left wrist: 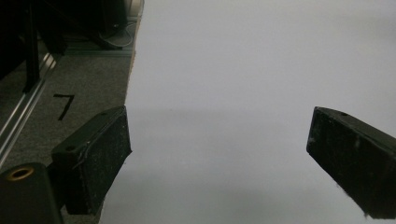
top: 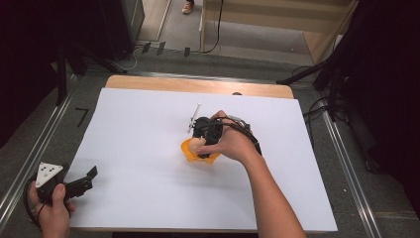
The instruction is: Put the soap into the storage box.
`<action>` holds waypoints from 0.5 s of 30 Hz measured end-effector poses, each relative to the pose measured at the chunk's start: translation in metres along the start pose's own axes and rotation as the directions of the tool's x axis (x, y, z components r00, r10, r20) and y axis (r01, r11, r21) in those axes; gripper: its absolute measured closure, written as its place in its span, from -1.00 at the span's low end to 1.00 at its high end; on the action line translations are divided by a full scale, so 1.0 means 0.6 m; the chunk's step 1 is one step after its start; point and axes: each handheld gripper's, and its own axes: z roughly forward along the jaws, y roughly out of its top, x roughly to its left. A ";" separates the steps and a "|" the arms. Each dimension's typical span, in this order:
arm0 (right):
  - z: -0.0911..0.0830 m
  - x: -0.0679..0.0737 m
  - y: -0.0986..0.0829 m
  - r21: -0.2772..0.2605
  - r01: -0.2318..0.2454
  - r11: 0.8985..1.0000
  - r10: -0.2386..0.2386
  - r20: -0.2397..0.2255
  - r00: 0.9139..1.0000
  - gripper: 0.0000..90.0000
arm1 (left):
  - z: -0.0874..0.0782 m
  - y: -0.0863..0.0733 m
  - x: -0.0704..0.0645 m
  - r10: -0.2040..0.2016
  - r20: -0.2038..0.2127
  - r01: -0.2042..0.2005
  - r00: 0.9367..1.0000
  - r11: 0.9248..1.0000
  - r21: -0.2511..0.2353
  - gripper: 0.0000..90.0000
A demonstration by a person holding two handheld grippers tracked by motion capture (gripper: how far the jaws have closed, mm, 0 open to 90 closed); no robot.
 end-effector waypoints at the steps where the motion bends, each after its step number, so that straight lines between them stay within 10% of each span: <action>1: -0.002 -0.002 0.000 -0.018 0.005 1.000 -0.005 -0.001 1.000 -0.29 | 0.000 0.000 0.000 0.000 0.000 0.000 1.000 1.000 0.000 -0.85; 15: -0.025 -0.005 -0.023 -0.062 -0.041 0.997 0.043 0.025 0.999 -0.36 | 0.000 0.000 0.000 0.000 0.000 0.000 1.000 1.000 0.000 -0.85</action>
